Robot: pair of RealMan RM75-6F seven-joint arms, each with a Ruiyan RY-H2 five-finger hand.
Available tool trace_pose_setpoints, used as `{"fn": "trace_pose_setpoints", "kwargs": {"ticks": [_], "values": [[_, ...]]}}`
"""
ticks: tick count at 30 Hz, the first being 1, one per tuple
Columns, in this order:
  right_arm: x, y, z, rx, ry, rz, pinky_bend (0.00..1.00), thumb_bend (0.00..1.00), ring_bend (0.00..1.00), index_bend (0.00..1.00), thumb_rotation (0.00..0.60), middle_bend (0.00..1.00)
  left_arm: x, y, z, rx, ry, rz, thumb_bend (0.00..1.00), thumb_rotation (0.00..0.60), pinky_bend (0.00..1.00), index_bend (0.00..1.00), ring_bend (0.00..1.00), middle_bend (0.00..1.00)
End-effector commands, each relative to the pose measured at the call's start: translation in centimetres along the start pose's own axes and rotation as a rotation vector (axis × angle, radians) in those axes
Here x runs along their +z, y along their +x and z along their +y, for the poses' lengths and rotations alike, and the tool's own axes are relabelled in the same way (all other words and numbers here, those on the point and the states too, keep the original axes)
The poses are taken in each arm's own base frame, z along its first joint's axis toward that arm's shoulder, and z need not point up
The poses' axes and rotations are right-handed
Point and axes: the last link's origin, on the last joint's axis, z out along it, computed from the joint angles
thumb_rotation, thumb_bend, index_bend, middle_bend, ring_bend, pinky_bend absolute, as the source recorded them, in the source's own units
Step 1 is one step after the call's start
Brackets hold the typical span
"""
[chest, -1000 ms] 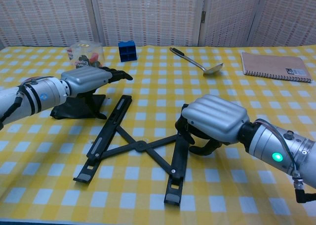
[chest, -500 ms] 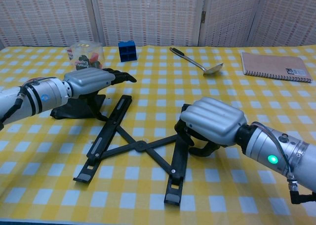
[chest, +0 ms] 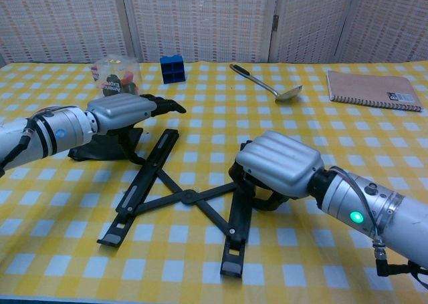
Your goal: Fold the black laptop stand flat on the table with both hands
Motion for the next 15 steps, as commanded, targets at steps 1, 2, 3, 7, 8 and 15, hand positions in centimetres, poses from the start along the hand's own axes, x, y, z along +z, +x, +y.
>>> {"fn": "trace_pose_setpoints", "kwargs": {"ticks": [1, 2, 3, 7, 8, 15], "values": [[0.2, 0.0, -0.2, 0.003, 0.002, 0.011, 0.75, 0.33, 0.92, 0.7, 0.6, 0.9, 0.0, -0.1, 0.1, -0.007, -0.001, -0.003, 0.15, 0.6, 0.0, 0.03, 0.0, 0.07], [0.3, 0.0, -0.2, 0.0, 0.004, 0.015, 0.75, 0.33, 0.92, 0.7, 0.6, 0.9, 0.0, -0.1, 0.1, -0.012, -0.002, -0.007, 0.15, 0.6, 0.0, 0.03, 0.0, 0.07], [0.4, 0.1, -0.3, -0.001, 0.006, 0.018, 0.75, 0.33, 0.92, 0.7, 0.6, 0.9, 0.0, -0.1, 0.2, -0.014, -0.002, -0.008, 0.15, 0.6, 0.0, 0.03, 0.0, 0.07], [0.7, 0.0, -0.5, 0.003, 0.004, 0.026, 0.75, 0.32, 0.92, 0.7, 0.6, 0.9, 0.0, -0.1, 0.3, -0.022, -0.005, -0.013, 0.15, 0.6, 0.0, 0.03, 0.0, 0.07], [0.7, 0.0, -0.6, 0.007, 0.004, 0.028, 0.75, 0.33, 0.92, 0.7, 0.6, 0.9, 0.0, -0.1, 0.4, -0.027, -0.005, -0.014, 0.15, 0.6, 0.0, 0.03, 0.0, 0.07], [1.6, -0.1, -1.0, -0.007, 0.003, 0.045, 0.75, 0.32, 0.92, 0.7, 0.6, 0.9, 0.1, -0.1, 0.8, -0.043, -0.014, -0.027, 0.15, 0.6, 0.0, 0.03, 0.0, 0.07]]}}
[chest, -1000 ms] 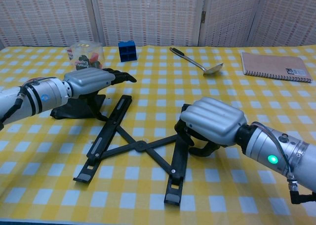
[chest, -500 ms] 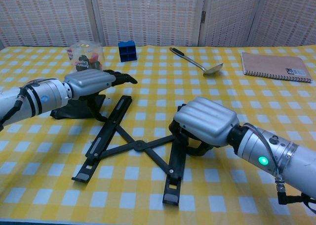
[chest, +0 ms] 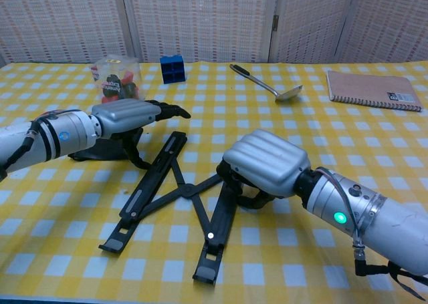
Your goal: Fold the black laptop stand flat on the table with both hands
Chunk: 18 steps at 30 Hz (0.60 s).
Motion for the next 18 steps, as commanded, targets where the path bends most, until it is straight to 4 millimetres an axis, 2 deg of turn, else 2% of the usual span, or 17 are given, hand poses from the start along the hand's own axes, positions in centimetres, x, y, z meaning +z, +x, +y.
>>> {"fn": "trace_pose_setpoints", "kwargs": {"ticks": [1, 18], "values": [[0.4, 0.0, -0.2, -0.005, -0.003, 0.008, 0.75, 0.32, 0.92, 0.7, 0.6, 0.9, 0.0, 0.0, 0.2, -0.003, -0.004, -0.003, 0.15, 0.6, 0.0, 0.03, 0.0, 0.07], [2.4, 0.6, -1.9, 0.018, 0.004, 0.046, 0.75, 0.33, 0.92, 0.7, 0.6, 0.9, 0.1, 0.1, 1.5, -0.021, -0.028, -0.009, 0.15, 0.6, 0.0, 0.03, 0.0, 0.07]]}}
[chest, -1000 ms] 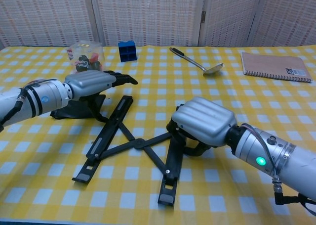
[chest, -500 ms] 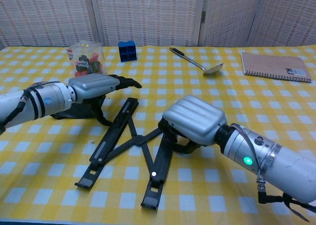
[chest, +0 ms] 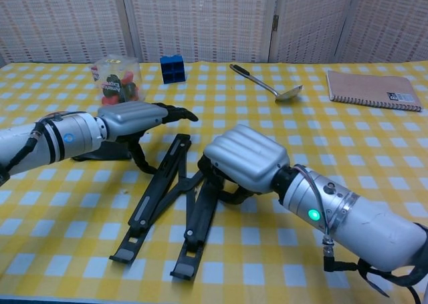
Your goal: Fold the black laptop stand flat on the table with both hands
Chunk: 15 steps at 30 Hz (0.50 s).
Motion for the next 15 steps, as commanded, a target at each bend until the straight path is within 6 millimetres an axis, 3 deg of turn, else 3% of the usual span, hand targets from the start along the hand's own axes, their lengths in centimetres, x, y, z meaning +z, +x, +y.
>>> {"fn": "trace_pose_setpoints", "kwargs": {"ticks": [1, 10, 15], "values": [[0.3, 0.1, -0.2, 0.001, 0.002, 0.005, 0.75, 0.33, 0.92, 0.7, 0.6, 0.9, 0.0, 0.0, 0.1, -0.001, -0.002, 0.0, 0.15, 0.6, 0.0, 0.03, 0.0, 0.07], [0.7, 0.1, -1.0, 0.001, 0.011, -0.002, 0.75, 0.32, 0.92, 0.69, 0.6, 0.9, -0.1, 0.3, 0.2, -0.022, 0.004, 0.007, 0.15, 0.6, 0.0, 0.03, 0.0, 0.07], [-0.2, 1.1, -0.5, 0.013, 0.039, -0.008, 0.75, 0.33, 0.85, 0.51, 0.6, 0.8, -0.8, 1.2, -1.1, -0.05, 0.045, 0.046, 0.15, 0.6, 0.0, 0.03, 0.0, 0.07]]}}
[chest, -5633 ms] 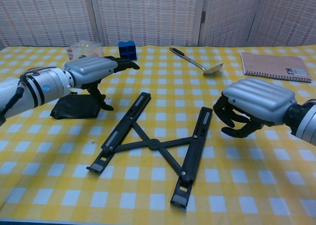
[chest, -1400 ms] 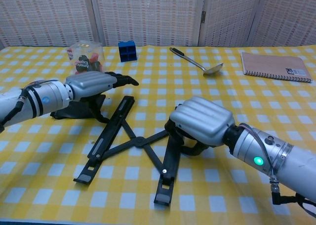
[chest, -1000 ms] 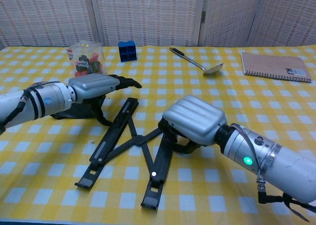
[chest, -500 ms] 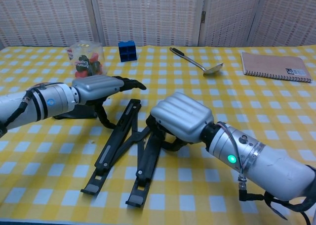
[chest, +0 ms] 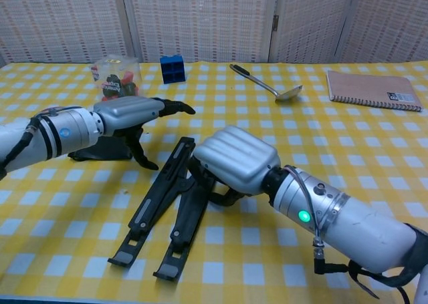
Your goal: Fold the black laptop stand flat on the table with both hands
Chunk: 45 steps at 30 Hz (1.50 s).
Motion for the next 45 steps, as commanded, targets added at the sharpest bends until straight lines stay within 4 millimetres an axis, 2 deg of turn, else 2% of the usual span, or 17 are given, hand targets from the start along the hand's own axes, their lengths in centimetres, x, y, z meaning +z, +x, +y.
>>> {"fn": "trace_pose_setpoints", "kwargs": {"ticks": [1, 4, 6, 8, 11, 14, 17, 29, 45], "values": [[-0.8, 1.0, 0.4, 0.012, 0.024, -0.011, 0.75, 0.33, 0.82, 0.45, 0.6, 0.76, -0.5, 0.7, -0.8, -0.015, 0.023, 0.021, 0.15, 0.6, 0.0, 0.03, 0.0, 0.07], [-1.1, 2.6, 0.7, 0.034, 0.054, -0.026, 0.74, 0.32, 0.73, 0.31, 0.6, 0.65, -1.2, 1.5, -1.7, -0.042, 0.049, 0.051, 0.15, 0.6, 0.0, 0.03, 0.0, 0.07], [-1.0, 3.7, 0.8, 0.04, 0.078, -0.053, 0.69, 0.32, 0.64, 0.21, 0.6, 0.55, -1.8, 2.0, -2.1, -0.073, 0.068, 0.072, 0.15, 0.6, 0.0, 0.03, 0.0, 0.07], [-0.8, 4.5, 0.8, 0.05, 0.097, -0.085, 0.56, 0.33, 0.51, 0.11, 0.6, 0.42, -2.2, 2.4, -2.5, -0.096, 0.081, 0.082, 0.15, 0.6, 0.0, 0.03, 0.0, 0.07], [-0.3, 5.4, 0.7, 0.065, 0.145, -0.184, 0.36, 0.33, 0.38, 0.02, 0.6, 0.28, -3.0, 2.9, -3.1, -0.112, 0.1, 0.092, 0.15, 0.6, 0.0, 0.02, 0.0, 0.07], [0.4, 5.9, 0.5, 0.044, 0.195, -0.268, 0.19, 0.33, 0.25, 0.0, 0.6, 0.14, -3.5, 3.1, -3.5, -0.112, 0.113, 0.091, 0.15, 0.6, 0.0, 0.02, 0.0, 0.07], [1.1, 6.0, 0.2, 0.012, 0.241, -0.332, 0.08, 0.33, 0.15, 0.0, 0.6, 0.06, -4.0, 3.2, -3.7, -0.12, 0.126, 0.087, 0.15, 0.6, 0.0, 0.02, 0.0, 0.07], [3.4, 5.3, -1.5, -0.111, 0.33, -0.384, 0.07, 0.32, 0.12, 0.0, 0.6, 0.06, -4.7, 3.4, -4.6, -0.128, 0.159, 0.079, 0.15, 0.6, 0.0, 0.01, 0.0, 0.06], [4.8, 4.2, -1.9, -0.194, 0.358, -0.391, 0.07, 0.32, 0.12, 0.0, 0.6, 0.08, -5.1, 3.2, -5.6, -0.139, 0.187, 0.076, 0.15, 0.6, 0.0, 0.01, 0.0, 0.05]]}}
